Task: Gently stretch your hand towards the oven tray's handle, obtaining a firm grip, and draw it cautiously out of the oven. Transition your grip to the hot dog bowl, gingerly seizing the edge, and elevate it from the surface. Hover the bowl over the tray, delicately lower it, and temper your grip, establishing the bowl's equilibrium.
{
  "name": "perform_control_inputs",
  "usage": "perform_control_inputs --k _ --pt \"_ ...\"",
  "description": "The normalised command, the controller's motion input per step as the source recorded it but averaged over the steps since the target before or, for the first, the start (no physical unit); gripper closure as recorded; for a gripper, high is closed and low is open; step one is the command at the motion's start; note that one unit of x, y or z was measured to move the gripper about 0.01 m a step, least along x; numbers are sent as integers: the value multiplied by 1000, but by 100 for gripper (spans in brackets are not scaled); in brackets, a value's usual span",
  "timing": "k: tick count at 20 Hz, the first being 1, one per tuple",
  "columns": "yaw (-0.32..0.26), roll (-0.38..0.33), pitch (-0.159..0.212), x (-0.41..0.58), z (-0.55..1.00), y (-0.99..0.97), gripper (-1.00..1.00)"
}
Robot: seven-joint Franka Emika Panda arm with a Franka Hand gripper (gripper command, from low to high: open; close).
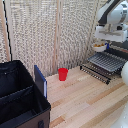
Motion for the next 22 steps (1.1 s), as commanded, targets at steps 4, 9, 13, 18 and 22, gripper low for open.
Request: perform_control_inputs --k 4,9,13,18,22 --pt "-213 0 -1 43 -146 -537 100" --pt "-97 0 3 93 -283 -217 100" --pt "-29 0 6 5 -218 0 100" --pt "-88 0 0 64 -52 -20 100" --pt "-36 0 -13 261 0 -275 100"
